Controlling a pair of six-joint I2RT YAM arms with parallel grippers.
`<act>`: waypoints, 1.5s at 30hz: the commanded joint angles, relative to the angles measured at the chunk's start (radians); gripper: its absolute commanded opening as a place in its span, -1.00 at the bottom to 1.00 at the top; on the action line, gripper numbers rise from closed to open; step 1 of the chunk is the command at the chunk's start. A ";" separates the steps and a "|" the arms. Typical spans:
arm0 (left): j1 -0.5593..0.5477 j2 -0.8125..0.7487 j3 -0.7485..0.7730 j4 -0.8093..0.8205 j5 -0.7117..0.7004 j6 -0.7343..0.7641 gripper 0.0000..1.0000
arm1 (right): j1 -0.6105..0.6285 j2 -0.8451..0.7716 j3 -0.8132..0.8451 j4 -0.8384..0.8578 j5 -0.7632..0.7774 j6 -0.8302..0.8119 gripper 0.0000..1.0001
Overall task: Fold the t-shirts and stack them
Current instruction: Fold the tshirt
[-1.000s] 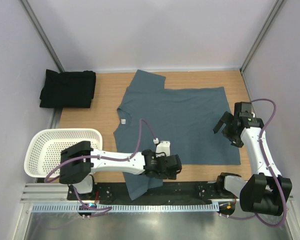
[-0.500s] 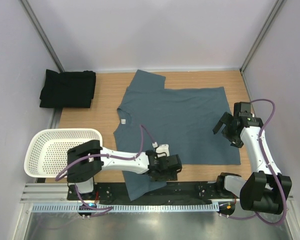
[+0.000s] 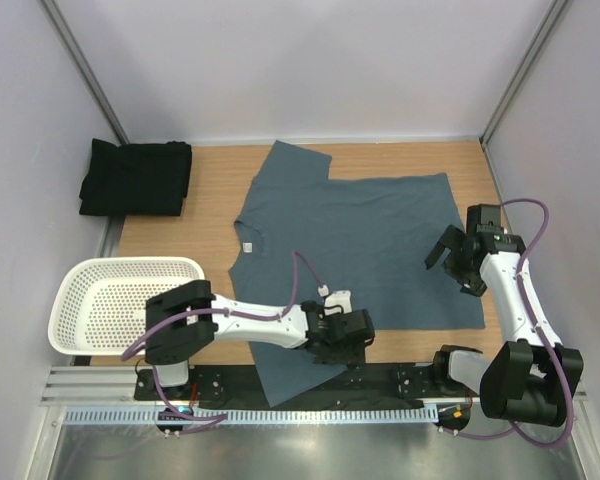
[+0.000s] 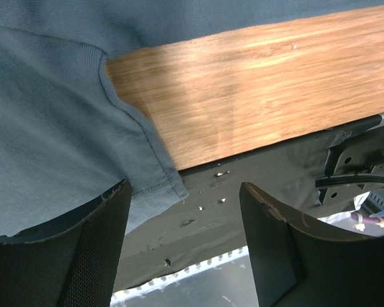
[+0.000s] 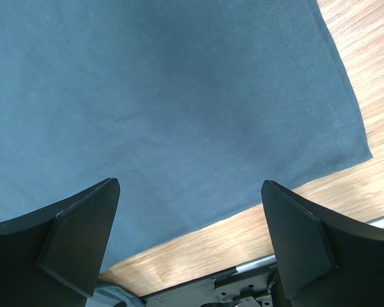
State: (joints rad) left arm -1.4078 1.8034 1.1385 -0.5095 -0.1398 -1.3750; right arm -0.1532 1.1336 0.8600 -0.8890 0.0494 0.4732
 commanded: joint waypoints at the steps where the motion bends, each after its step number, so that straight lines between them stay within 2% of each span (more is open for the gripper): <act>1: -0.014 -0.059 0.030 -0.063 0.052 0.037 0.40 | 0.001 -0.008 0.011 0.022 -0.016 -0.008 1.00; 4: 0.003 -0.107 0.095 -0.168 0.057 0.126 0.41 | 0.003 -0.002 0.042 0.035 -0.055 0.013 0.99; 7: 0.076 -0.171 0.202 -0.266 0.059 0.241 0.46 | 0.004 0.012 0.105 0.083 -0.132 0.021 0.99; 12: 0.349 -0.226 0.386 -0.362 0.046 0.447 0.60 | 0.009 0.095 0.287 0.113 -0.096 0.016 0.99; 13: 0.437 -0.223 0.409 -0.363 0.078 0.502 0.61 | 0.009 0.132 0.334 0.116 -0.088 0.012 0.99; 16: 0.553 -0.207 0.471 -0.324 0.161 0.550 0.68 | 0.009 0.178 0.378 0.148 -0.059 -0.002 0.99; 17: 0.616 -0.205 0.483 -0.314 0.163 0.573 0.78 | 0.009 0.201 0.378 0.168 -0.054 0.001 0.99; 19: 0.668 -0.194 0.521 -0.302 0.163 0.588 0.91 | 0.009 0.222 0.370 0.237 -0.054 0.031 0.99; 22: 0.762 -0.199 0.534 -0.259 0.174 0.620 0.96 | 0.007 0.293 0.384 0.312 -0.015 0.057 0.99; 25: 0.842 -0.200 0.521 -0.222 0.158 0.636 0.98 | 0.007 0.391 0.454 0.340 0.009 0.087 0.99; 27: 0.914 -0.174 0.538 -0.216 0.216 0.630 0.97 | 0.009 0.464 0.562 0.317 0.009 0.093 0.99; 28: 0.958 -0.147 0.544 -0.199 0.233 0.628 0.98 | 0.007 0.530 0.633 0.293 0.010 0.093 1.00; 32: 1.036 -0.026 0.616 -0.150 0.238 0.662 0.96 | 0.009 0.663 0.735 0.317 0.035 0.082 0.99; 36: 1.104 0.133 0.811 -0.162 0.241 0.653 0.92 | 0.009 0.767 0.827 0.328 0.012 0.073 0.99; 39: 1.139 0.268 0.883 -0.100 0.230 0.662 0.89 | 0.009 0.815 0.847 0.372 0.039 0.042 0.99; 42: 1.165 0.400 1.056 -0.070 0.229 0.659 0.86 | 0.009 0.870 0.879 0.400 0.072 -0.002 1.00; 43: 1.176 0.497 1.187 -0.075 0.235 0.654 0.84 | 0.009 0.888 0.914 0.380 0.079 -0.017 0.99; 45: 1.185 0.601 1.312 -0.063 0.264 0.639 0.82 | 0.009 0.925 0.927 0.392 0.084 -0.036 0.99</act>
State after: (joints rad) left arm -0.2386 2.3150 2.2913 -0.6334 0.0814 -0.7433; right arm -0.1474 2.0361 1.7222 -0.5434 0.0906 0.4900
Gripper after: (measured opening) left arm 0.914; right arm 0.996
